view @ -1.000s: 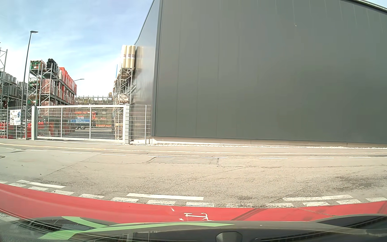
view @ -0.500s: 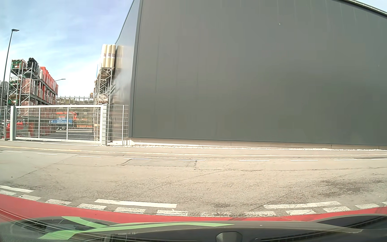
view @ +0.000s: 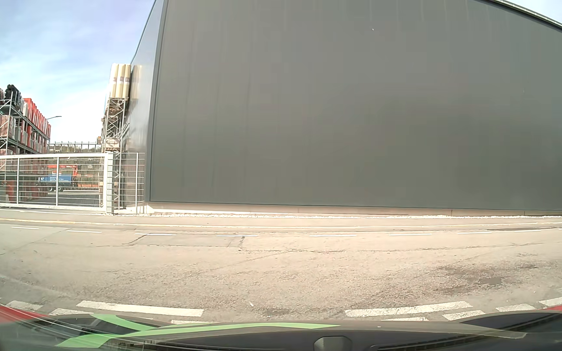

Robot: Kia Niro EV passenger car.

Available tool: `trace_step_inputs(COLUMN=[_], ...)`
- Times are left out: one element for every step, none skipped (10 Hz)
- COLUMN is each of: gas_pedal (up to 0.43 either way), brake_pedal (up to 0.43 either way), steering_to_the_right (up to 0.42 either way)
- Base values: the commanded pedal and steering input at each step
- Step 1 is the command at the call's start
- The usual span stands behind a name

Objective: Follow the waypoints while adhering to traffic rules and regulations

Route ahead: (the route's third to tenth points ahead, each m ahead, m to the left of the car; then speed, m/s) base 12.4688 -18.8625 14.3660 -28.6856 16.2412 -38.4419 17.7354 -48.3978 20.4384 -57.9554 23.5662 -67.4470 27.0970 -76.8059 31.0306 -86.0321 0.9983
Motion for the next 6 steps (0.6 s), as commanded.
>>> trace_step_inputs(gas_pedal=[0.000, 0.000, 0.000, 0.000, 0.000, 0.000], brake_pedal=[0.201, 0.195, 0.091, 0.000, 0.000, 0.000], steering_to_the_right=[0.615, 0.615, 0.616, 0.618, 0.626, 0.630])
